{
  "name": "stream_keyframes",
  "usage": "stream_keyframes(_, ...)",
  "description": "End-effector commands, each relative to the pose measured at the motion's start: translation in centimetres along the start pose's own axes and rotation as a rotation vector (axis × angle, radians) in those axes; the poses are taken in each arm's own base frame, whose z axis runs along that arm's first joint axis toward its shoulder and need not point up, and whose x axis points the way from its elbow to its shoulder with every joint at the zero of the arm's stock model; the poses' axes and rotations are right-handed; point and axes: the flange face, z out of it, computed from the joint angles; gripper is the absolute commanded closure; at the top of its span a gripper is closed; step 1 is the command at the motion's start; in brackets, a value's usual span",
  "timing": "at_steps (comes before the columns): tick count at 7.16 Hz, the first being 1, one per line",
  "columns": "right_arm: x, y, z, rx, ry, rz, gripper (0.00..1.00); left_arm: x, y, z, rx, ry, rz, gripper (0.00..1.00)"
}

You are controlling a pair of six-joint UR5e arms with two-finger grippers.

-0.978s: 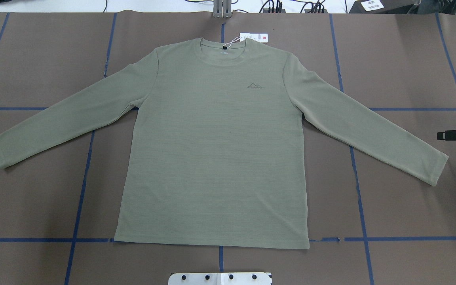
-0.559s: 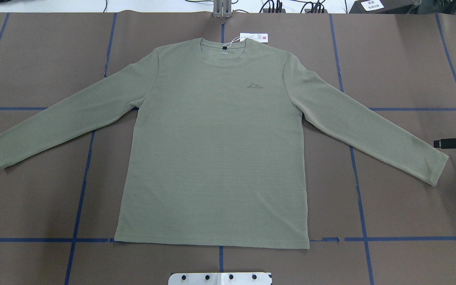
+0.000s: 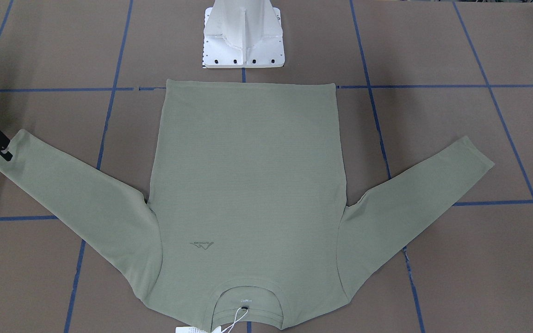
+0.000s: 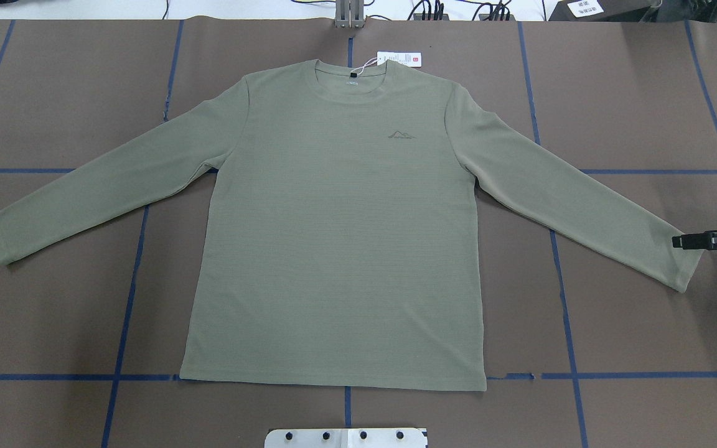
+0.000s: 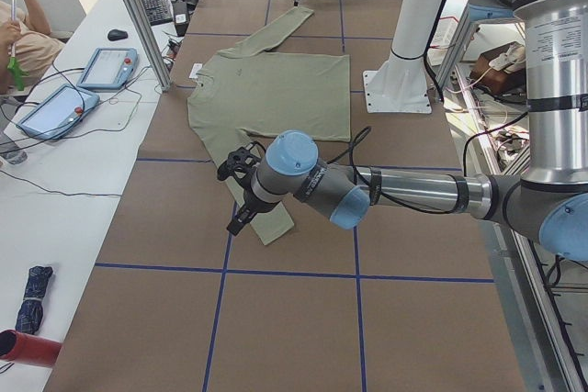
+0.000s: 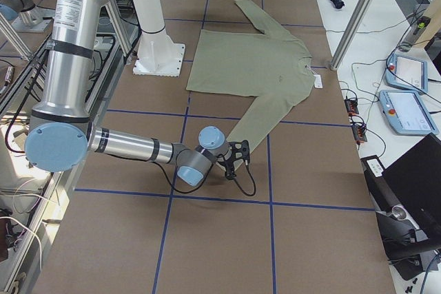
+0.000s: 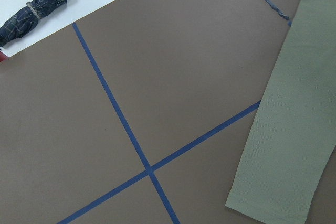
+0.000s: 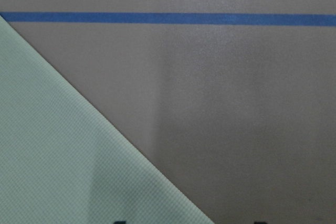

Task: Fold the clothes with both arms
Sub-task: 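Lower the right gripper to the cuff of the sleeve nearest it and grasp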

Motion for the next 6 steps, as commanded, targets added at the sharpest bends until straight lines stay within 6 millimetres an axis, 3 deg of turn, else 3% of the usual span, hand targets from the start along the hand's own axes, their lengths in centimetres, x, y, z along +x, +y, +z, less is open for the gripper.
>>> stream_keyframes(1, -0.02, 0.32, 0.49, -0.001, 0.012, -0.006, 0.18, -0.01, 0.02, 0.09, -0.002, 0.000, 0.000, 0.00)
stream_keyframes(2, -0.11, 0.39, 0.55, -0.002, 0.010, -0.008, 0.18, 0.01, 0.02, 0.09, -0.002, 0.001, 0.000, 0.00)
stream_keyframes(3, -0.13, 0.43, 0.49, -0.003, 0.008, -0.009, 0.24, 0.01, 0.02, 0.09, -0.002, 0.001, 0.000, 0.00)
stream_keyframes(4, -0.22, 0.41, 0.44, -0.002, 0.005, -0.009, 0.52, 0.01, 0.02, 0.09, -0.002, 0.001, 0.000, 0.00)
stream_keyframes(5, -0.43, 0.26, 0.26, 0.002, 0.001, -0.009, 0.68, 0.01, 0.02, 0.09, -0.002, 0.001, 0.000, 0.00)
stream_keyframes(6, -0.50, 0.23, 0.23, 0.003, 0.000, -0.010, 0.68, 0.01, 0.02, 0.09, -0.002, 0.001, 0.000, 0.00)
